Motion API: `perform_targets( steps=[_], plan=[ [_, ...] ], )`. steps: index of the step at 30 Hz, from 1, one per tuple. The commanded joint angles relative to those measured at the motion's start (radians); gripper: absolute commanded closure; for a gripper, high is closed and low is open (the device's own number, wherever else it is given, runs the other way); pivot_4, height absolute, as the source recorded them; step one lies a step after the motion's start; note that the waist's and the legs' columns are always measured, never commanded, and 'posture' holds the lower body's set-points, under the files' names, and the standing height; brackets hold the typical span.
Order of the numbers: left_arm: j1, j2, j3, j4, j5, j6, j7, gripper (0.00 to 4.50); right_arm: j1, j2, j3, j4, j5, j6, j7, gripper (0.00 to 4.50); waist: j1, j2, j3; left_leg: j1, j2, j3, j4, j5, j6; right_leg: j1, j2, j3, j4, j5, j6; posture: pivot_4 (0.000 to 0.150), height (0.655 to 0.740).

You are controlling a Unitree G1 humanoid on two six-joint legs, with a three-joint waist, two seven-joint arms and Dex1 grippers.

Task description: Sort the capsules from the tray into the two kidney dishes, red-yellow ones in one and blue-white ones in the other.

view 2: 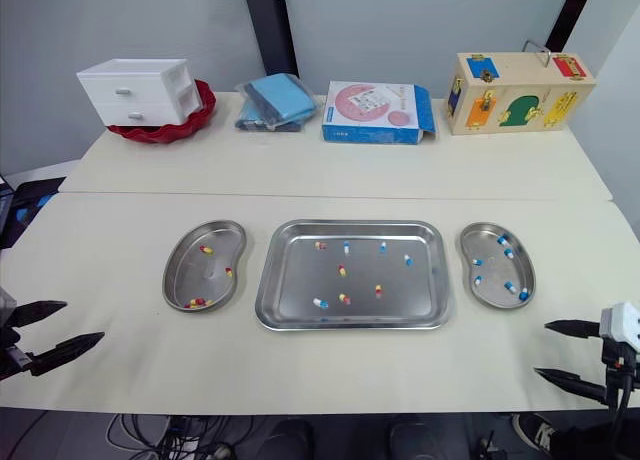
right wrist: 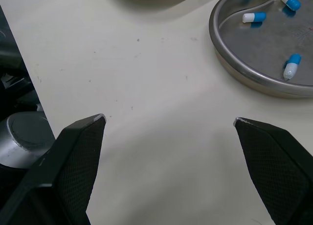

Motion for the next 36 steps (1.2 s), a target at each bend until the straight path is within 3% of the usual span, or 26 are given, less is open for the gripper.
perform_targets(
  steps=[1, 11, 21, 29, 36],
  plan=[
    [-0.019, 0.003, 0.012, -0.027, 0.016, 0.009, -0.010, 0.00, -0.004, 0.000, -0.010, -0.019, 0.018, -0.011, -0.010, 0.06, 0.000, 0.000, 0.000, 0.000, 0.000, 0.000, 0.000, 0.000, 0.000, 0.000, 0.000, 0.000, 0.000, 0.000, 0.000, 0.150, 0.7400],
    [-0.067, 0.007, -0.041, -0.077, 0.043, 0.047, -0.038, 0.00, 0.039, 0.057, -0.011, -0.074, 0.055, -0.041, -0.013, 0.06, 0.001, 0.000, 0.000, 0.000, 0.000, 0.000, 0.000, 0.000, 0.000, 0.000, 0.000, 0.000, 0.000, 0.000, 0.000, 0.150, 0.7400],
    [-0.150, 0.020, -0.118, -0.219, 0.015, 0.077, -0.103, 0.00, 0.128, 0.128, 0.042, -0.297, 0.127, -0.013, -0.019, 0.06, 0.004, 0.000, 0.000, 0.000, 0.000, -0.001, 0.000, 0.000, 0.000, 0.000, 0.000, -0.001, 0.000, 0.000, 0.000, 0.150, 0.7400],
    [-0.457, 0.042, -0.398, -0.365, -0.023, 0.179, -0.152, 0.00, 0.120, 0.324, 0.151, -0.461, 0.167, -0.089, -0.130, 0.06, 0.018, 0.000, 0.000, -0.001, 0.000, -0.003, 0.001, 0.000, 0.000, 0.001, 0.000, -0.002, 0.002, 0.000, 0.000, 0.150, 0.7400],
    [-0.682, -0.044, -0.554, -0.322, -0.014, 0.133, -0.190, 0.00, 0.124, 0.403, 0.207, -0.470, 0.128, -0.163, -0.200, 0.06, 0.021, 0.001, 0.000, -0.001, 0.000, -0.003, 0.001, 0.000, 0.000, 0.000, 0.001, -0.003, 0.002, 0.000, 0.000, 0.150, 0.7400]
  ],
)
